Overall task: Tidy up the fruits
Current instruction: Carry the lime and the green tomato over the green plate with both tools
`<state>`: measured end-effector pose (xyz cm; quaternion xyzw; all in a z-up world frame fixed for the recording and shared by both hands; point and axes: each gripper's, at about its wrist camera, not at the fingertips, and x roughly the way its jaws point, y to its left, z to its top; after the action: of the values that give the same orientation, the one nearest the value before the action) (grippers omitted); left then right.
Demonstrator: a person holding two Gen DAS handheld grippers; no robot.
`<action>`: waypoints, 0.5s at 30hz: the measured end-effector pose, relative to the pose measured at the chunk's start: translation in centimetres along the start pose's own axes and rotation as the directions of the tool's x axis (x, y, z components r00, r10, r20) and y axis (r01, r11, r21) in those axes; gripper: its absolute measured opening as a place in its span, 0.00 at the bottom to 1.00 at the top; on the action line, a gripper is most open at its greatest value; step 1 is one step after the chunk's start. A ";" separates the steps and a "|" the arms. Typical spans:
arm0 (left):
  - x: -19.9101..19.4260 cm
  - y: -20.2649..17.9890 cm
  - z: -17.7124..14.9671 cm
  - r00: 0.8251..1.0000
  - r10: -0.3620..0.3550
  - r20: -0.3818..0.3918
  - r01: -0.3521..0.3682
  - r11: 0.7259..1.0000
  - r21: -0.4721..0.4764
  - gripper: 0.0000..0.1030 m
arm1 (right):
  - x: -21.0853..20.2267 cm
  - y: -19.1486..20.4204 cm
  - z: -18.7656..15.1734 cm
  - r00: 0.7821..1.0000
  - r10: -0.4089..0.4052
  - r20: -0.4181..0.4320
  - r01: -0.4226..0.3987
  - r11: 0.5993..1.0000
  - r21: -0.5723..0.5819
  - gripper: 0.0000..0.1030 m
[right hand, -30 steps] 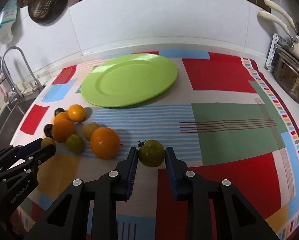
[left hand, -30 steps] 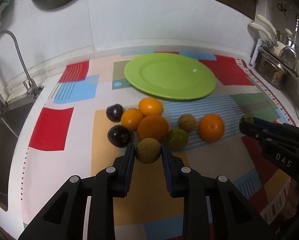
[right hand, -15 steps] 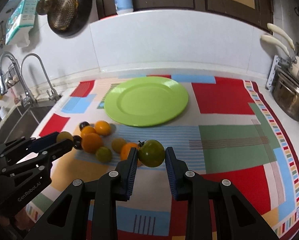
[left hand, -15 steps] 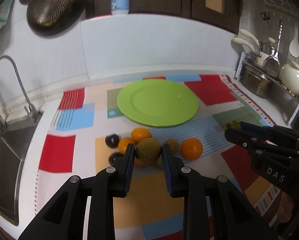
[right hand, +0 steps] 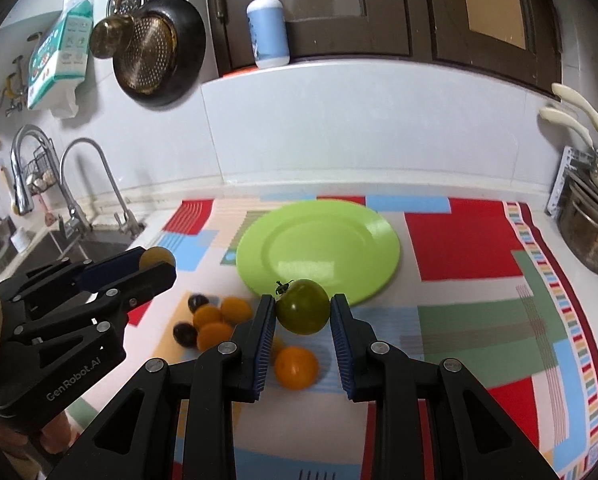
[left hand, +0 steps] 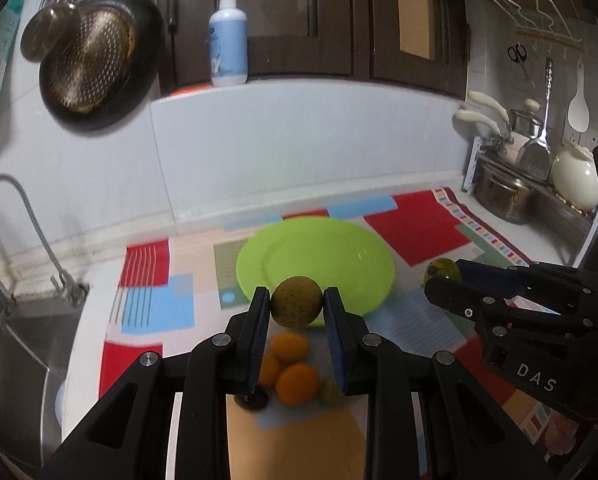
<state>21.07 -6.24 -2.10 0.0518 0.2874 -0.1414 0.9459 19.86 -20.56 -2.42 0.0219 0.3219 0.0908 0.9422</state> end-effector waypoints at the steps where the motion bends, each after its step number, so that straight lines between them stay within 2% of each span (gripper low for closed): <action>1: 0.1 0.1 0.2 1.000 -0.006 0.003 0.006 1.000 0.000 0.27 | 0.1 0.0 0.3 1.000 0.000 0.006 0.000 1.000 0.001 0.29; 15: 5.3 0.2 4.3 0.997 -0.076 -0.005 0.076 0.996 0.035 0.27 | 4.3 -1.4 4.4 1.000 0.006 0.011 -0.006 1.000 0.013 0.29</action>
<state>27.58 -8.02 -1.49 0.0574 0.2882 -0.1822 0.9383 26.08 -21.08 -1.62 0.0293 0.3174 0.0914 0.9434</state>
